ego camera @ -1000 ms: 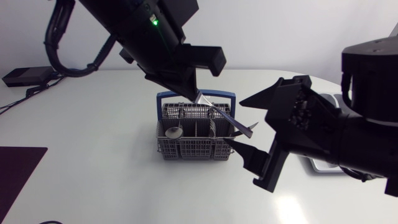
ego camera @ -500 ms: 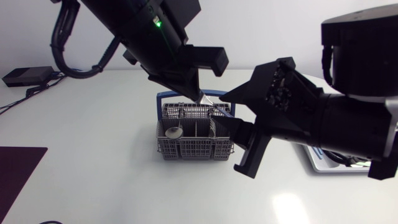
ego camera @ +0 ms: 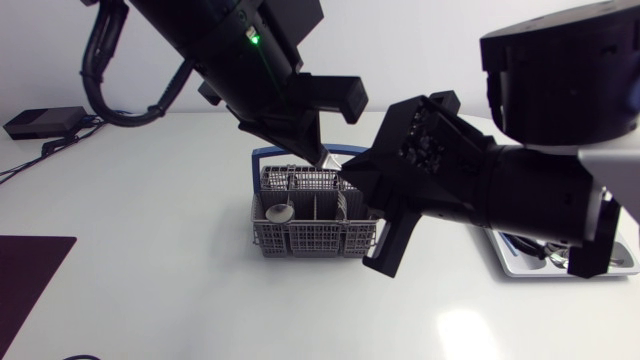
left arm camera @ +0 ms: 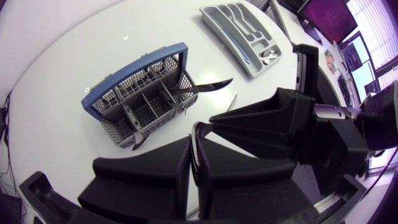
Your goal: Sort the cutlery from the basket into the organizer compartments.
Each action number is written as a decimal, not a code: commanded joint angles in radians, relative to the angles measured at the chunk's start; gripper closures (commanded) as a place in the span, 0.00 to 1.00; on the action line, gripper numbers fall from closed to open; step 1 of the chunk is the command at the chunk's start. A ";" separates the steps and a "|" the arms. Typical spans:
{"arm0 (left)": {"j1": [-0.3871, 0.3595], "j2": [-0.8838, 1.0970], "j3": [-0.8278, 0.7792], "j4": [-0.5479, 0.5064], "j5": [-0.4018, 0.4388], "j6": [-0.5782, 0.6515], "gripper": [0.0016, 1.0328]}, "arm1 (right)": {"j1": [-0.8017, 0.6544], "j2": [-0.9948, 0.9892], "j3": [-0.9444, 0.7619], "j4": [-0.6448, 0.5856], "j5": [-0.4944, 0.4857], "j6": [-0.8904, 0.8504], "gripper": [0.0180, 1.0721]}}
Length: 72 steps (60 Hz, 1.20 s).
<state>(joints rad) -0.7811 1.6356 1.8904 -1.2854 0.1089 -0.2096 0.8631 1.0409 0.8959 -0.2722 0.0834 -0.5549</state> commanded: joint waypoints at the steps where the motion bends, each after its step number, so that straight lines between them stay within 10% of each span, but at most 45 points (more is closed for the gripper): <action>1: -0.001 0.007 -0.017 0.005 0.015 -0.020 0.97 | 0.005 0.018 0.024 -0.002 0.003 -0.002 0.92; 20: 0.005 0.006 0.006 0.005 0.026 -0.024 0.96 | 0.005 0.016 0.003 -0.019 -0.005 0.004 0.94; 37: 0.040 0.006 0.085 0.009 0.035 -0.020 0.16 | -0.003 0.007 -0.020 -0.022 -0.002 0.012 0.94; 72: 0.174 -0.086 -0.030 0.201 0.021 0.018 0.11 | -0.487 -0.050 0.066 -0.062 -0.111 0.044 0.94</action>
<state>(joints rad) -0.6132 1.5929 1.9377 -1.1286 0.1333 -0.2070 0.4473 1.0042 0.9207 -0.3202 -0.0071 -0.5388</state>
